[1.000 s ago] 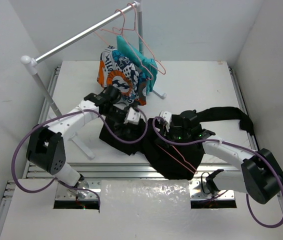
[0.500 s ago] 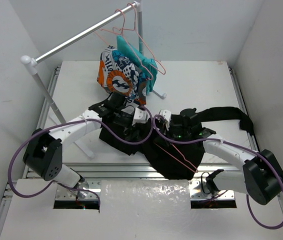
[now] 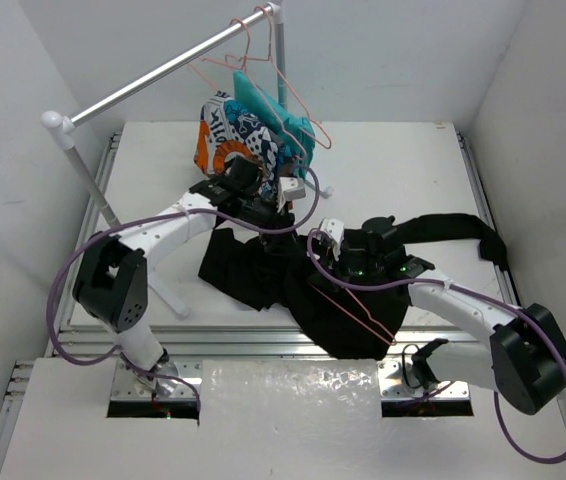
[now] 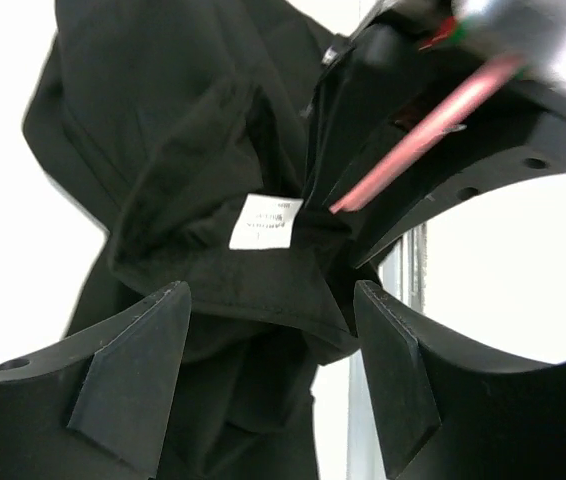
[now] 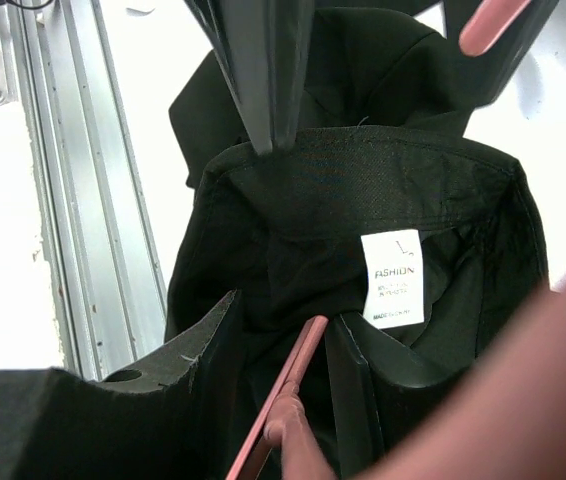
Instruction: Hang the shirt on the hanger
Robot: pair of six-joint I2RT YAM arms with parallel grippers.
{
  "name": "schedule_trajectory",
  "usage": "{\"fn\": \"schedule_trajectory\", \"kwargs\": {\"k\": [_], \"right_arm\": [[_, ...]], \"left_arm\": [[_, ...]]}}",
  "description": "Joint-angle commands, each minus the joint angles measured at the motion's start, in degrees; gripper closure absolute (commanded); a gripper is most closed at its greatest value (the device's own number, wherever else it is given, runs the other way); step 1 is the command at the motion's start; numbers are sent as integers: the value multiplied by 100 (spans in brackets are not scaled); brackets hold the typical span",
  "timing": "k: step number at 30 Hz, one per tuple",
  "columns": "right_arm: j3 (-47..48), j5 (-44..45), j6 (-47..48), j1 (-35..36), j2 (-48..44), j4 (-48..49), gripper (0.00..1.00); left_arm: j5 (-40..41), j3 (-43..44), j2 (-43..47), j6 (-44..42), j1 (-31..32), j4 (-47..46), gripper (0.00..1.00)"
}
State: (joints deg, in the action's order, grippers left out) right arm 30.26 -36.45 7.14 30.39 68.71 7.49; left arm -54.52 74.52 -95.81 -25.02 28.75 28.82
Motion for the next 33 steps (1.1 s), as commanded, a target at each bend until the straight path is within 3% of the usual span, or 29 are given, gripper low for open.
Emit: {"fn": "schedule_trajectory", "kwargs": {"k": [1,8,10,11,12,14,15,20,27,33], "right_arm": [[156,-64,139,-16,-86,227,100],[252,-82,218,-7,11,174,100],[270,-91,218,-7,29,166,100],[270,-134,218,-7,20,148,100],[270,-161,227,-7,20,122,100],[287,-231,244,-7,11,43,100],[296,-336,288,-7,2,-62,100],[506,-495,525,45,-59,-502,100],[1078,-197,780,213,-121,-292,100],[1237,41,833,248,-121,174,100]], "left_arm": [[222,316,-253,480,148,272,35],[-59,309,-526,401,420,493,38],[11,239,-588,523,421,362,53],[125,247,-623,533,412,327,72],[178,264,-632,533,403,309,82],[275,378,-580,594,307,125,98],[449,501,-536,620,237,46,100],[917,1291,-438,-151,210,193,100],[94,2294,-377,-1635,490,1564,100],[-479,2689,-263,-1980,745,2250,100]]}}
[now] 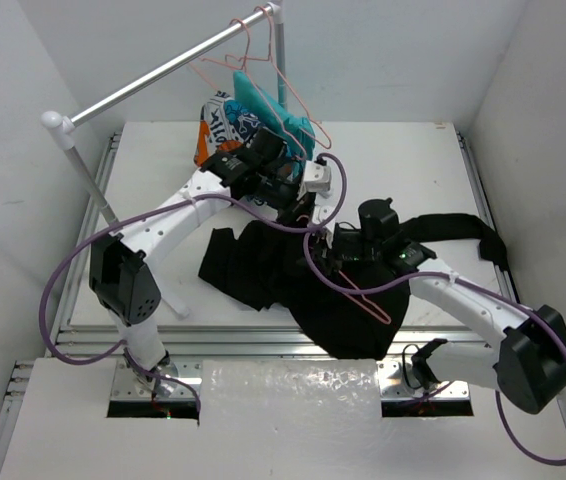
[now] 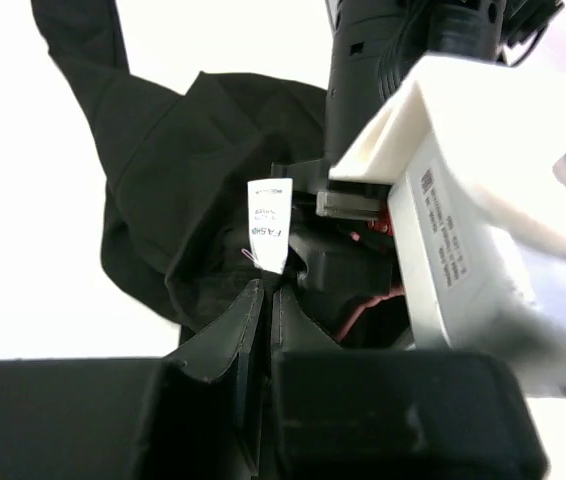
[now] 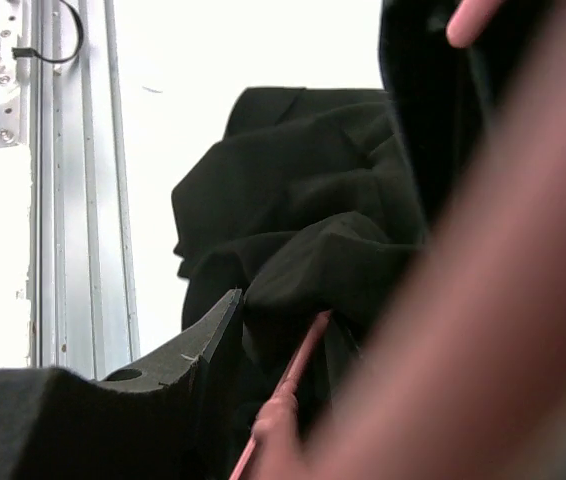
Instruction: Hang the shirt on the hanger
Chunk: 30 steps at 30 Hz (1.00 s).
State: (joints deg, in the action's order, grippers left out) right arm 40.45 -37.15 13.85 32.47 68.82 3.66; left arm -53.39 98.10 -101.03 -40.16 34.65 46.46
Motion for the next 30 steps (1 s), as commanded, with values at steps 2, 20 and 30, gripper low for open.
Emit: {"fn": "schedule_trajectory", "kwargs": {"k": [2,20,30], "right_arm": [[96,234,145,49,-132,749,100],[-1997,129,-585,93,395,3132,100],[-1997,67,-515,93,448,3027,100]], "left_arm": [[-717,428,242,-676,191,811,100],[-51,-766,391,-1722,-354,1041,28],[319,-871,497,-3970,-688,1750,0]]}}
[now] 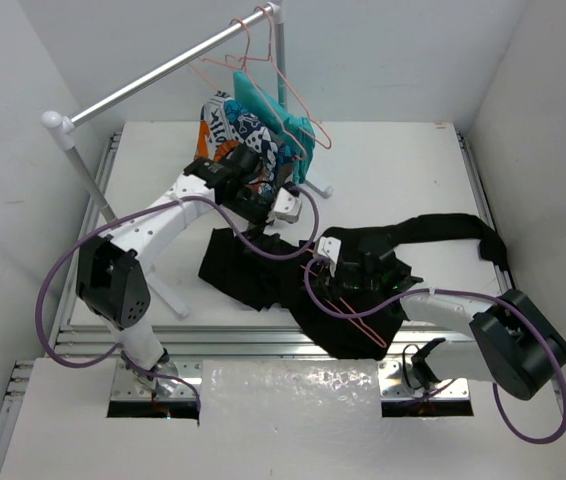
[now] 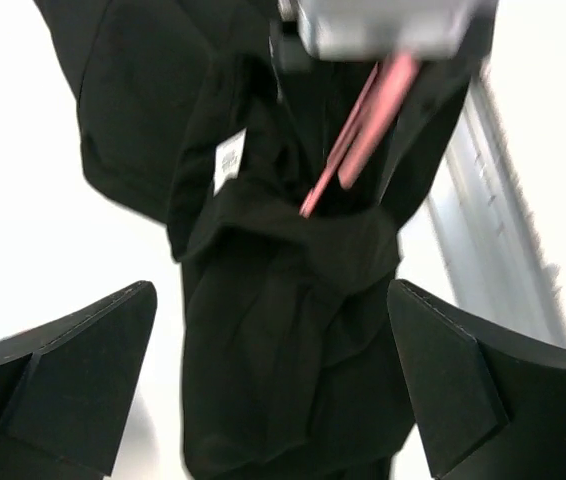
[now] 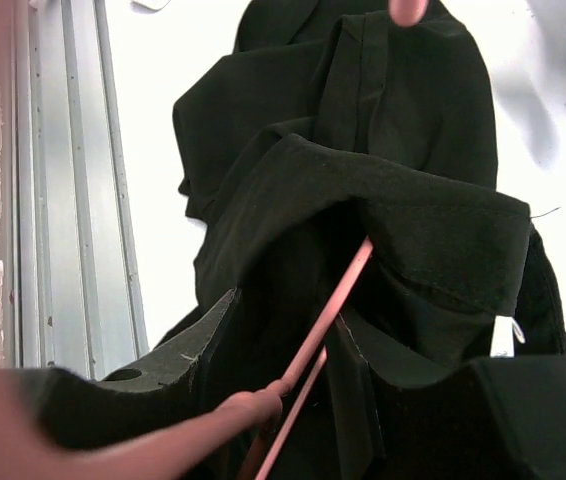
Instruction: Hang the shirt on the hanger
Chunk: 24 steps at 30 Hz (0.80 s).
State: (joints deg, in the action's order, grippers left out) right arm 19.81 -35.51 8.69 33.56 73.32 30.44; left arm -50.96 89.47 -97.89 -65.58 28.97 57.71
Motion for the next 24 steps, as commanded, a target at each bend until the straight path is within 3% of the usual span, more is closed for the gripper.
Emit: {"fn": "schedule_trajectory", "kwargs": {"k": [1,3,9,13,19,22,24], "right_arm": [[75,-97,27,-16,-2,323,100],[101,-123,80,-16,-2,270,100],[233,-158,221,1,-28,24,100],[312,-185,291,19,-46,-81,100],[479,-167,370,124,-37,-99,100],[576,-150,406,168,-28,-99,100],[681,-158,432,203,-19,-108,100]], "left_arm": [[156,-331,208,-1518,-120,549,0],[165,-901,340,-1562,-146,77,0],[-1021,-1643,402,-1080,-507,-1471,0],[-698,-2161,367,-676,-393,-2377,0],[-239,-2522,78,-876,-120,-2941,0],[-317,-2470,-55,-913,-32,-2932,9],[-449,-2313,-160,-860,-23,-2871,32]]}}
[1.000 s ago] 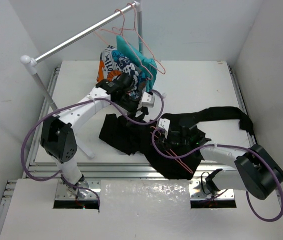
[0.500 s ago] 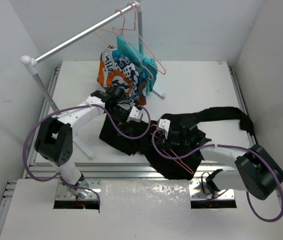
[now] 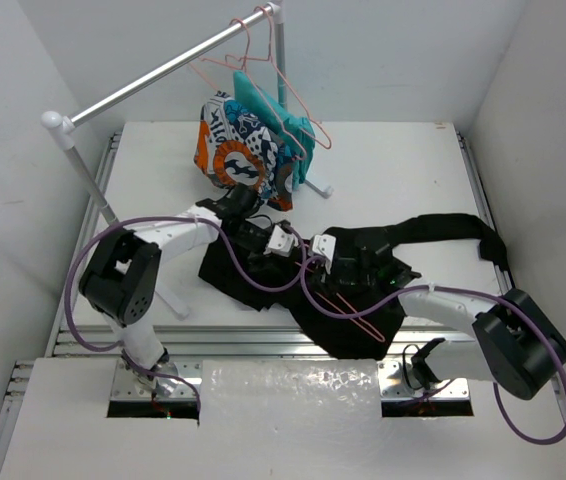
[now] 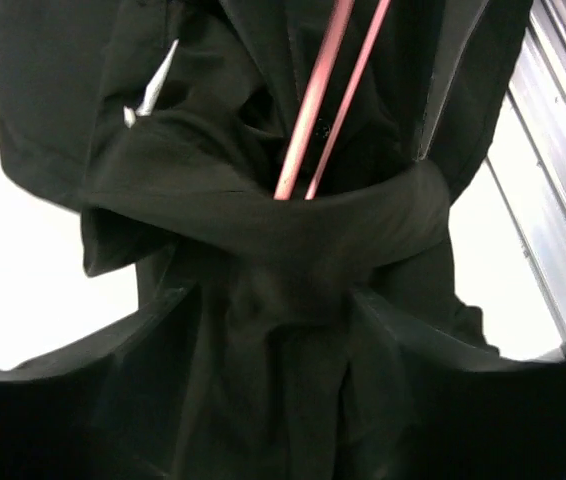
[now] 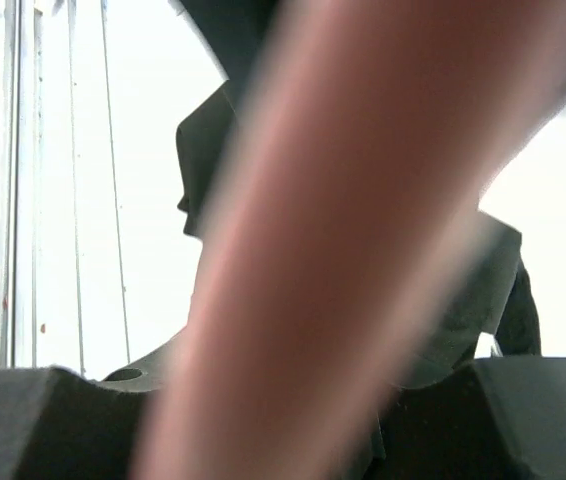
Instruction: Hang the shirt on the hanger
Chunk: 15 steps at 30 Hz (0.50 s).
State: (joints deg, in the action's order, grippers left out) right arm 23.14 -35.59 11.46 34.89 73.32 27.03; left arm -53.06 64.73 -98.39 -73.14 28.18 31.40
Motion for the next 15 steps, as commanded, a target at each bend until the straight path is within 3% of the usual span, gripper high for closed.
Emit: {"fn": "schedule_trajectory", "kwargs": {"k": [1,2,12,15], "right_arm": [[376,-158,172,79,-11,224,100],[437,-158,189,105,-11,215,100],[920,-325,470,158,-134,-83,100],[1175,-413,602,184,-160,-337,100]], "left_arm": [[-371,206,-128,-51,56,-231,47],[-415,224,-128,-60,56,-204,62],[-1101,883,-58,-798,64,1315,71],[-1172,1076,65,-597,73,1527,84]]}}
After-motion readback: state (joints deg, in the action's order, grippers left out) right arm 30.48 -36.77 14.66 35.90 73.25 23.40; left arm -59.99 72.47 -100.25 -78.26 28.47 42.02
